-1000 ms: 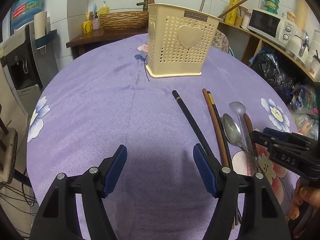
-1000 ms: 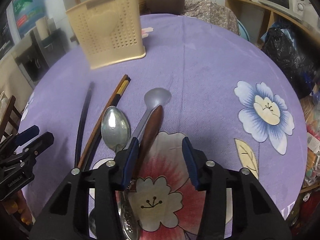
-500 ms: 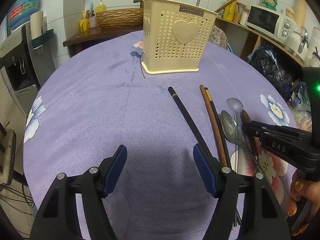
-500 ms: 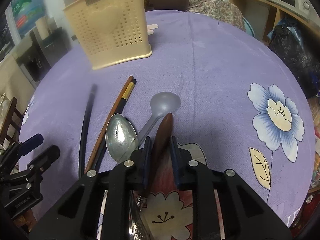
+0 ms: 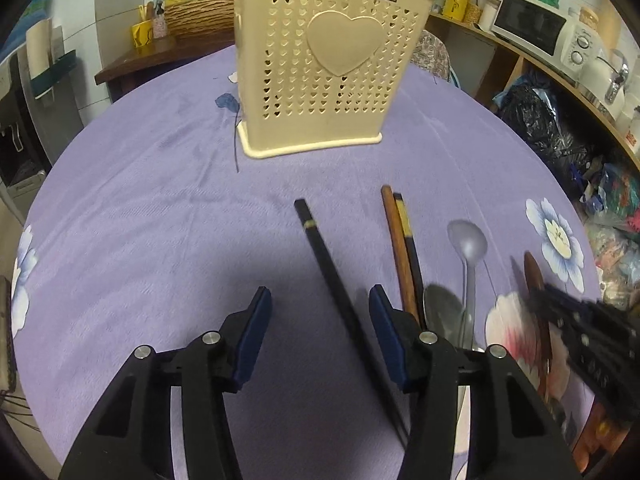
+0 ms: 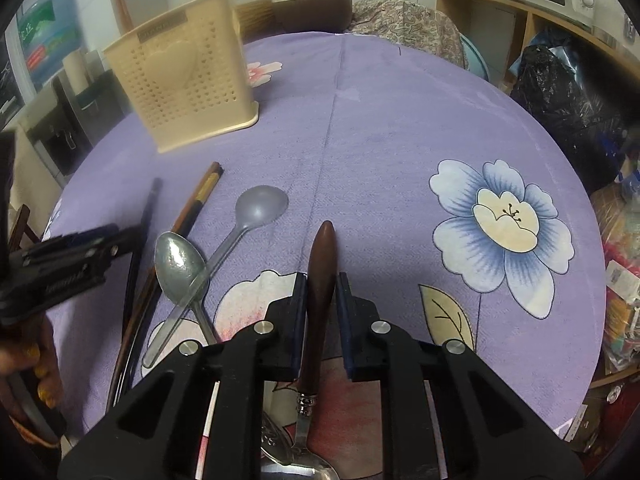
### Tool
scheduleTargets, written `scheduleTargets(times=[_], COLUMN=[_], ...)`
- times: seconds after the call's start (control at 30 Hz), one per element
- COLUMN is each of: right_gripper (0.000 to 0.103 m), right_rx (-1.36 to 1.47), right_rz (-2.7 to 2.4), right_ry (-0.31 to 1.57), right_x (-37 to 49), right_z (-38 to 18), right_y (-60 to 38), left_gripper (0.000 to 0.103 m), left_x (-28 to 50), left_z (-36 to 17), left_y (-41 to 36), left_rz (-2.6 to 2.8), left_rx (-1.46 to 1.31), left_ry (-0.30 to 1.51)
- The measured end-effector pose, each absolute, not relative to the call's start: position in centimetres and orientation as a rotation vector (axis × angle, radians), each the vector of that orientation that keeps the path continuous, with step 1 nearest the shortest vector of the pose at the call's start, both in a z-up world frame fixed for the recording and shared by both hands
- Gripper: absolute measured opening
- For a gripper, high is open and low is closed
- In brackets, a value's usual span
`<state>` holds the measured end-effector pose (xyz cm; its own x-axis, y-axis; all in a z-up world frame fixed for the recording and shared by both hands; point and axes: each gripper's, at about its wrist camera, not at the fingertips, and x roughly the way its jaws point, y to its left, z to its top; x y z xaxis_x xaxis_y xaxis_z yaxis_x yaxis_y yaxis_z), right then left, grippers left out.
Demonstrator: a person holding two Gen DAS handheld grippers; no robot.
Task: Organize utensils
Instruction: 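Lift the wooden-handled spoon with the right tool while the left tool grasps a black chopstick, then carry the spoon and chopstick over the holder and lower them in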
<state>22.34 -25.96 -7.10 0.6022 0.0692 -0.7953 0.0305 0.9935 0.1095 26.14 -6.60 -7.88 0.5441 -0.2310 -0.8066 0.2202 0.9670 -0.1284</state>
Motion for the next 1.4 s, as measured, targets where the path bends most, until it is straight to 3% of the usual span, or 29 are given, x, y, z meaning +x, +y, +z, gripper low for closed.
scheduleTargets(times=[0.13, 0.33, 0.73, 1.1, 1.4], right_gripper=[0.016, 0.016, 0.016, 0.016, 0.016], right_rx=[0.117, 0.109, 0.146, 0.235, 0.257], right_rz=[0.016, 0.014, 0.035, 0.143, 0.167], right_ry=[0.934, 0.95, 0.925, 0.711, 0.626], right_x=[22.5, 23.2, 22.8, 16.2, 12.2], right_z=[-7.4, -7.8, -7.5, -0.9, 1.6], right_y=[-26.2, -26.1, -26.9, -28.6, -29.1], left_gripper=[0.041, 0.013, 0.01, 0.009, 0.009], left_x=[27.8, 29.0, 28.3, 20.2, 16.4], left_z=[-7.8, -7.8, -7.2, 1.2, 3.8], left_y=[-7.5, -8.7, -7.9, -2.7, -0.1], left_rz=[-0.242, -0.218, -0.26, -0.329, -0.305], left_rx=[0.026, 0.095, 0.053, -0.109, -0.162], left_ry=[0.97, 0.97, 0.927, 0.645, 0.528])
